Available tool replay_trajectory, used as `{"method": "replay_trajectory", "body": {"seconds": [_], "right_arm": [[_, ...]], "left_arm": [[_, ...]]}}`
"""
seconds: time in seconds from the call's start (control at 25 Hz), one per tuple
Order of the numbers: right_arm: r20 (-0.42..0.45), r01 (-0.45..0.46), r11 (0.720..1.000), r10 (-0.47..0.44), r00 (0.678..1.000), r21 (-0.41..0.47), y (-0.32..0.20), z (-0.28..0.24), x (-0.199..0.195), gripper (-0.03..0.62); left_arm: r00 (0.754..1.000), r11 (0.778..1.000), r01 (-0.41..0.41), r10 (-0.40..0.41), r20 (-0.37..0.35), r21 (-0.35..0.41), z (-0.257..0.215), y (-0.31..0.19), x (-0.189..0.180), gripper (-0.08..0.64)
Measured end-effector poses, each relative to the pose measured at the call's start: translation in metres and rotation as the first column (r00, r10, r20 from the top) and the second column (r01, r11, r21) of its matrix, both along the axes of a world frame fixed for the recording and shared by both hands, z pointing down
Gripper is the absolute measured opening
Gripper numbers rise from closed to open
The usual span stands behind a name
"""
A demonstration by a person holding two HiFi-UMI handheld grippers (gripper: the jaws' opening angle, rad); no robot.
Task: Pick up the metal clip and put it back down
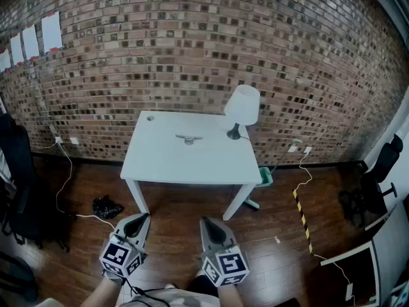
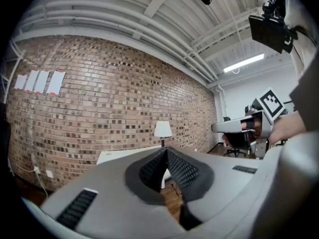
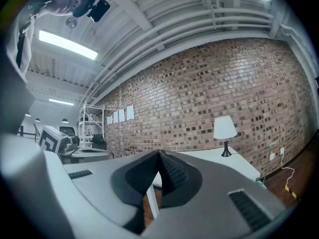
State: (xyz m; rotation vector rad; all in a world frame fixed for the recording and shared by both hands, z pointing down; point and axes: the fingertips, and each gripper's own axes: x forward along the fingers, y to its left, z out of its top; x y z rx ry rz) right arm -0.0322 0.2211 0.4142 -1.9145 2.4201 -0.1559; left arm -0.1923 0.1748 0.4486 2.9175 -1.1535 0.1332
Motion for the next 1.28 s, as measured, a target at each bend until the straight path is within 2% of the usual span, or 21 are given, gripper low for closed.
{"method": "replay_trajectory", "body": {"seconds": [0.24,0.48,0.64,0.96,1.28], "right_arm": [[0.008,-0.007,1.0,0.007,1.0,0.004,-0.012,0.002,0.012,-0.015],[0.028,0.011,1.0,-0.01,1.0,-0.024,-0.057,0.023,0.032,-0.015],[0.027,0.026,0.999,-0.025,0.999,-0.018,-0.109,0.024,0.053,-0.015],[-0.033,0.054,0.999,-0.054,0.998,0.0,-0.217,0.008,0.113,-0.015],[-0.034,0.092,0.996,-0.092,0.995,-0.016,-0.307,0.005,0.161,-0.015]], "left_arm": [[1.0,1.0,-0.005,0.005,0.006,-0.01,0.005,-0.011,0.01,-0.009],[1.0,1.0,0.008,-0.008,0.029,-0.014,0.017,-0.047,0.027,-0.009],[0.998,0.999,0.039,-0.038,0.04,-0.018,0.018,-0.093,0.042,-0.009],[0.995,0.996,0.087,-0.087,0.038,0.002,0.002,-0.199,0.094,-0.009],[0.993,0.994,0.11,-0.111,0.041,0.018,-0.006,-0.286,0.145,-0.009]]}}
